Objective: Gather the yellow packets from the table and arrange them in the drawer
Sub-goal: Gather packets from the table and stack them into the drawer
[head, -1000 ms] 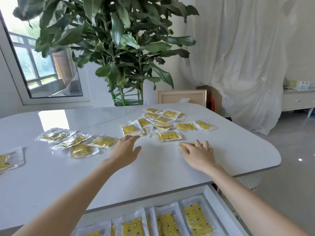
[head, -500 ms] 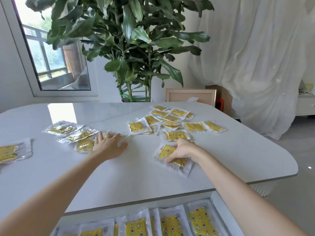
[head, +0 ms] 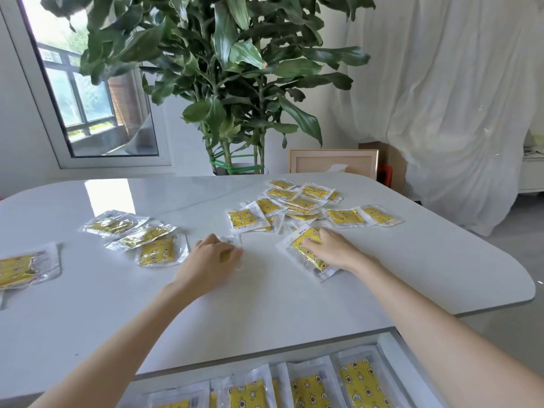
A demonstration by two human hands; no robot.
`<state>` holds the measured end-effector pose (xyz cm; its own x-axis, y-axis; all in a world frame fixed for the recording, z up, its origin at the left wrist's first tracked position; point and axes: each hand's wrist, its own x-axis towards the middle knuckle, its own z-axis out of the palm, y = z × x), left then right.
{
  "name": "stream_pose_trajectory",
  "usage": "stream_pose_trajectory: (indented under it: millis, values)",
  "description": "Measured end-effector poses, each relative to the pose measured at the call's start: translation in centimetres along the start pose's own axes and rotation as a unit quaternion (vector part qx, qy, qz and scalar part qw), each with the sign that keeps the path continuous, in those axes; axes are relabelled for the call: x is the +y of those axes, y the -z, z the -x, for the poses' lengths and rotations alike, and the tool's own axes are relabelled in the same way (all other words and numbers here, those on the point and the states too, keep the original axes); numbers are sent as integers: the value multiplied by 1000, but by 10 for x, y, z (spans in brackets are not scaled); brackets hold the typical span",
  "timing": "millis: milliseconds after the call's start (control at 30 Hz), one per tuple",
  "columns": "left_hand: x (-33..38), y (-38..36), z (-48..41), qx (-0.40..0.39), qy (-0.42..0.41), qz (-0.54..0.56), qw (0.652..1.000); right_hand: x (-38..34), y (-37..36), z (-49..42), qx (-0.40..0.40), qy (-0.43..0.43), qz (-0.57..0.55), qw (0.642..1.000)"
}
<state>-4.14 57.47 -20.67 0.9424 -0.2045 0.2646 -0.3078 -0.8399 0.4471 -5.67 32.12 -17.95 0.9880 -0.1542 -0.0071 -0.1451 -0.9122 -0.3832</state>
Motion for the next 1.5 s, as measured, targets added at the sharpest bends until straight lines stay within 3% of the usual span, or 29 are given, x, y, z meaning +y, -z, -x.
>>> stream_pose_trajectory:
  millis: [300,467,567,667,733,900,1100,1333,1500]
  values:
    - [6,-3,1,44,70,83,993,-20,-8,29,45,74,137,987]
    - [11,9,17,20,179,142,973,-36,2,58,-5,102,171,980]
    - [8,13,27,20,179,193,964,-39,14,55,-49,106,93,989]
    - [7,13,34,32,177,225,958,-39,25,43,-28,123,-28,992]
    - [4,12,36,43,176,260,948,-40,26,36,-1,110,-77,991]
    - [-5,8,40,55,145,320,935,-35,3,14,-2,68,-55,996]
    - [-12,4,36,111,151,408,893,-38,-7,6,-89,-2,30,996]
    - [-7,4,37,138,146,403,893,-52,-8,2,-118,-36,49,991]
    - [-6,7,39,126,157,404,893,-53,-7,9,-92,-60,17,994]
